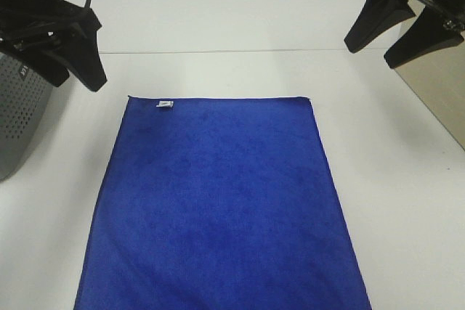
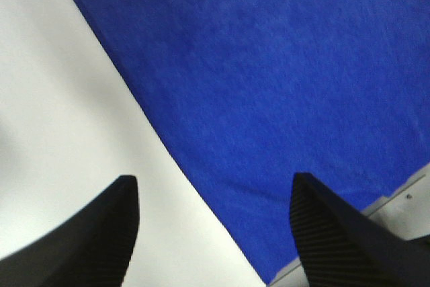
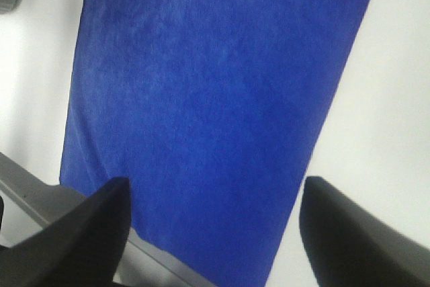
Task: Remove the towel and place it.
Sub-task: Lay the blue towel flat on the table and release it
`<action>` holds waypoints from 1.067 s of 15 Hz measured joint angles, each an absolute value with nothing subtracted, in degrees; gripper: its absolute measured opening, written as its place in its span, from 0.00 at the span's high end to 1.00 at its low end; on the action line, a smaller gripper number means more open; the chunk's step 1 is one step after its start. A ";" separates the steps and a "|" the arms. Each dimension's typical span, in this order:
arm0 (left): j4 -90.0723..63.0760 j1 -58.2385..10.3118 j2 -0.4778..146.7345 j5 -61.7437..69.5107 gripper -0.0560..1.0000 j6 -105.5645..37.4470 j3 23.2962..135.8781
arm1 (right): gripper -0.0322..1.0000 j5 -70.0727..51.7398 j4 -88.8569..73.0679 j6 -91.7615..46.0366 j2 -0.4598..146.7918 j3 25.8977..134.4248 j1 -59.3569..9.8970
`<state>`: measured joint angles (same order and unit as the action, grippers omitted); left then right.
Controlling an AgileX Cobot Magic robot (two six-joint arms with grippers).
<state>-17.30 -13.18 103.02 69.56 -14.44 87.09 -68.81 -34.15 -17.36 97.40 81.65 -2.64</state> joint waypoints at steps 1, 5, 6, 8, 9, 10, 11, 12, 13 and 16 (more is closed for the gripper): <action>-17.82 -11.69 105.31 69.50 0.37 -14.44 90.01 | 0.29 -68.35 -34.15 -17.30 98.43 83.59 -2.64; -21.60 -6.88 115.57 69.50 0.37 -14.44 99.06 | 0.29 -69.44 -32.49 -17.30 109.26 92.88 -2.64; -22.69 -6.25 118.14 69.50 0.37 -14.44 100.61 | 0.29 -69.61 -32.26 -17.30 112.47 95.91 -2.64; -23.84 -6.19 122.73 69.61 0.37 -14.44 103.71 | 0.29 -69.61 -32.26 -17.30 117.97 102.44 -1.95; -24.52 -6.19 124.85 69.61 0.37 -14.44 105.71 | 0.29 -69.61 -32.26 -17.30 120.72 105.48 -1.32; -24.92 -6.19 126.91 69.67 0.37 -14.44 107.77 | 0.29 -69.61 -32.26 -17.30 123.01 108.29 -0.80; -25.44 -6.19 129.37 69.67 0.37 -14.44 109.89 | 0.29 -69.61 -32.26 -17.30 125.19 110.75 -0.23; -25.73 -6.19 131.78 69.67 0.37 -14.38 111.96 | 0.29 -69.61 -32.43 -17.30 126.74 112.36 -0.06; -25.78 -6.19 133.84 69.67 0.37 -14.38 113.96 | 0.29 -69.61 -32.77 -17.30 128.29 113.33 -0.06; -25.61 -5.56 139.57 69.73 0.37 -13.75 120.15 | 0.29 -69.67 -33.17 -17.53 132.30 114.02 -0.06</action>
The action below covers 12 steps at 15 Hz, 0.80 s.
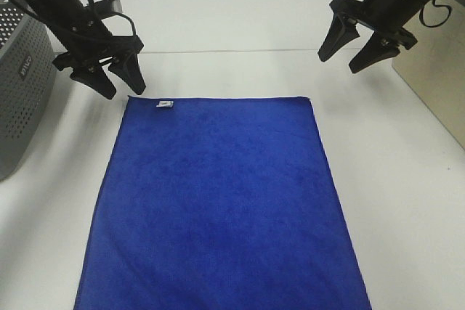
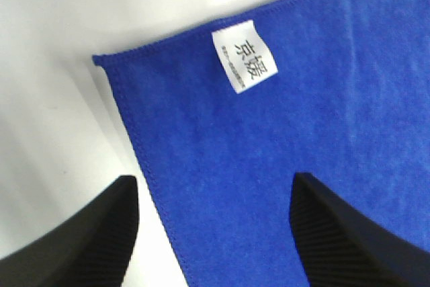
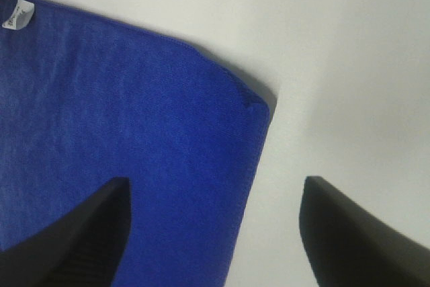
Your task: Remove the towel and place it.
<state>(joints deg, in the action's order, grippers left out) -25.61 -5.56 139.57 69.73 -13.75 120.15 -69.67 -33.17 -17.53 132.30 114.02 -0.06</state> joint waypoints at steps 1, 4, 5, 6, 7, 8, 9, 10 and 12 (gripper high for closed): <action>-25.61 -4.87 140.49 69.73 0.37 -13.52 121.35 | 0.29 -69.67 -33.29 -18.11 133.33 114.02 -0.06; -25.32 -2.35 141.64 69.73 0.37 -13.18 122.21 | 0.29 -69.67 -34.32 -19.37 135.62 114.02 -0.06; -25.15 -1.60 141.86 69.73 0.37 -13.18 122.21 | 0.29 -69.67 -34.89 -19.65 136.54 114.02 -0.06; -25.04 -1.43 141.98 69.73 0.37 -13.29 122.21 | 0.29 -69.73 -35.24 -20.11 137.40 114.02 -0.06; -24.87 -1.38 142.27 69.73 0.37 -13.58 122.38 | 0.29 -69.73 -35.35 -20.23 138.37 114.02 -0.06; -24.81 -1.38 142.49 69.73 0.37 -13.98 122.44 | 0.29 -69.73 -35.35 -20.34 139.11 114.02 -0.06; -24.75 -1.38 142.67 69.73 0.37 -14.09 122.44 | 0.29 -69.73 -35.35 -20.34 139.92 114.02 -0.06; -24.75 -1.38 143.01 69.73 0.37 -14.15 122.56 | 0.29 -69.73 -35.35 -20.40 140.43 114.02 -0.06; -24.75 -1.38 144.04 69.73 0.37 -14.15 122.56 | 0.29 -69.73 -35.29 -20.51 141.18 114.02 -0.06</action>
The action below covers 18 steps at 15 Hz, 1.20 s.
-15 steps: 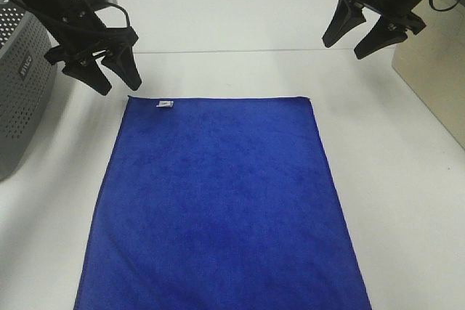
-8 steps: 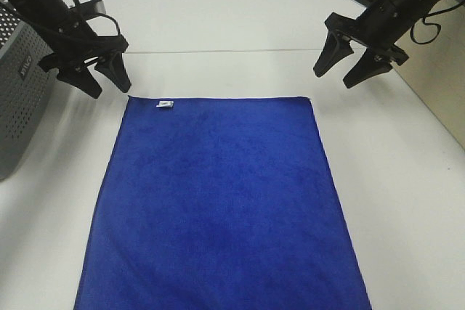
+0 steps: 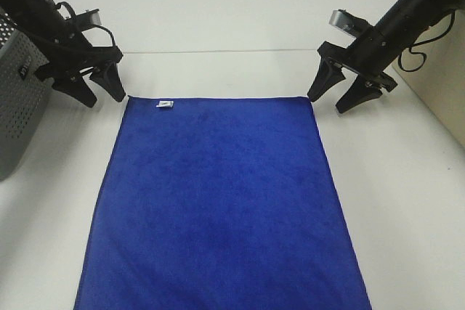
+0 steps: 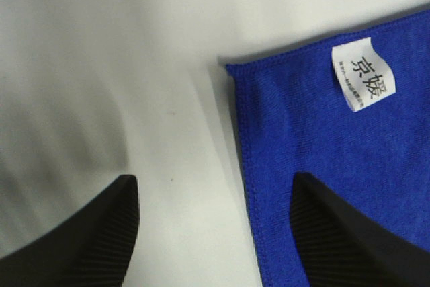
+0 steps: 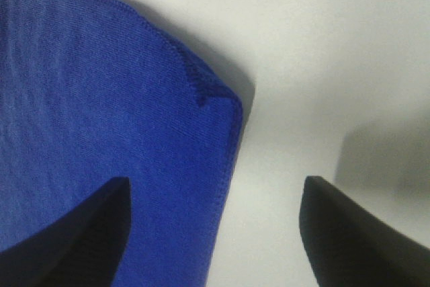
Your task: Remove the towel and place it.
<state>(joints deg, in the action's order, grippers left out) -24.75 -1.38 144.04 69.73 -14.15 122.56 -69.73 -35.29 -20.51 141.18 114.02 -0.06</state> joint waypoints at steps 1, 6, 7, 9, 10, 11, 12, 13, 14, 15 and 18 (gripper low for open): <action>-24.75 -1.38 144.44 69.73 0.37 -14.15 122.56 | 0.29 -69.73 -35.35 -20.51 141.46 114.02 -0.06; -25.10 -1.38 146.39 69.73 0.37 -14.27 122.67 | 0.29 -68.24 -35.98 -20.80 143.53 114.48 -0.06; -25.10 -1.38 146.39 69.73 0.37 -14.27 122.67 | 0.29 -68.24 -35.98 -20.80 143.53 114.48 -0.06; -25.38 -1.38 146.56 69.84 0.37 -14.27 122.78 | 0.29 -68.01 -36.38 -20.91 143.64 114.53 -0.06; -25.55 -1.38 146.56 69.84 0.37 -14.27 122.78 | 0.29 -67.95 -36.61 -20.97 143.76 114.53 -0.06; -25.67 -1.38 146.68 69.84 0.37 -14.27 122.78 | 0.29 -67.78 -36.78 -20.97 143.81 114.53 -0.06; -25.78 -1.38 146.68 69.84 0.37 -14.27 122.78 | 0.29 -67.55 -36.78 -20.97 143.81 114.53 -0.06; -25.95 -1.38 146.68 69.84 0.37 -14.27 122.78 | 0.29 -67.04 -36.78 -20.97 143.81 114.53 -0.17; -26.30 -1.38 146.68 69.84 0.37 -14.27 122.78 | 0.29 -66.41 -36.73 -20.97 143.81 114.53 -0.46; -26.81 -1.60 146.85 69.67 0.37 -14.27 122.84 | 0.29 -65.66 -36.04 -20.97 143.81 114.65 -1.03; -27.67 -3.38 146.91 67.78 0.37 -14.27 122.84 | 0.29 -63.43 -35.52 -20.97 143.81 114.71 -3.50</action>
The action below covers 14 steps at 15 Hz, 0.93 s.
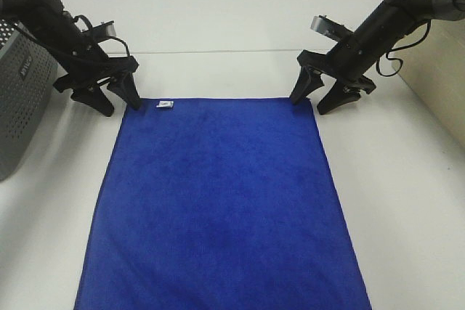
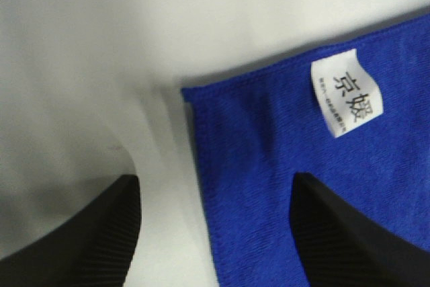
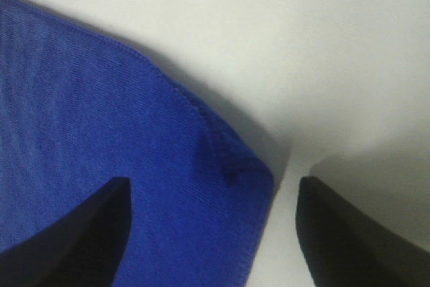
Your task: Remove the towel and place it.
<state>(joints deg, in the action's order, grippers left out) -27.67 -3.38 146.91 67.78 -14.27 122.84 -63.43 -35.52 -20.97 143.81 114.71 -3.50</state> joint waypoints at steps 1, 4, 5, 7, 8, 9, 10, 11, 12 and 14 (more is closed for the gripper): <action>-27.85 -4.30 146.96 66.81 0.37 -14.27 122.84 | 0.30 -63.03 -35.52 -20.91 143.93 114.71 -4.07; -28.65 -7.68 147.19 63.88 0.37 -14.38 122.84 | 0.34 -62.22 -35.70 -20.57 144.56 115.16 -5.39; -28.76 -8.31 147.31 63.43 0.37 -14.38 122.90 | 0.34 -62.05 -35.41 -20.57 144.56 115.16 -5.61; -28.99 -8.54 147.48 62.74 0.41 -13.75 122.90 | 0.39 -61.82 -35.07 -20.57 144.61 115.16 -5.61; -28.99 -8.65 147.59 62.62 0.46 -13.58 122.90 | 0.43 -61.65 -34.38 -20.57 144.61 115.16 -5.61; -28.88 -8.65 147.71 62.51 0.49 -13.58 122.90 | 0.48 -61.19 -33.75 -20.57 144.61 115.16 -5.61; -28.88 -8.65 147.88 62.45 0.61 -13.58 122.90 | 0.62 -60.73 -33.35 -20.57 144.73 115.16 -5.61; -28.88 -8.65 147.99 62.40 0.70 -13.87 122.90 | 0.71 -60.22 -33.12 -20.57 144.84 115.16 -5.61; -28.88 -8.65 148.17 62.34 0.79 -14.27 122.90 | 0.81 -59.70 -32.89 -20.57 144.96 115.16 -5.61; -28.88 -8.65 148.28 61.94 0.91 -15.36 122.90 | 0.91 -59.19 -32.95 -20.51 145.19 115.16 -5.61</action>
<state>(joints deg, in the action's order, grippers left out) -28.88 -8.65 148.28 61.94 -15.36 122.90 -59.19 -32.95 -20.51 145.19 115.16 -5.61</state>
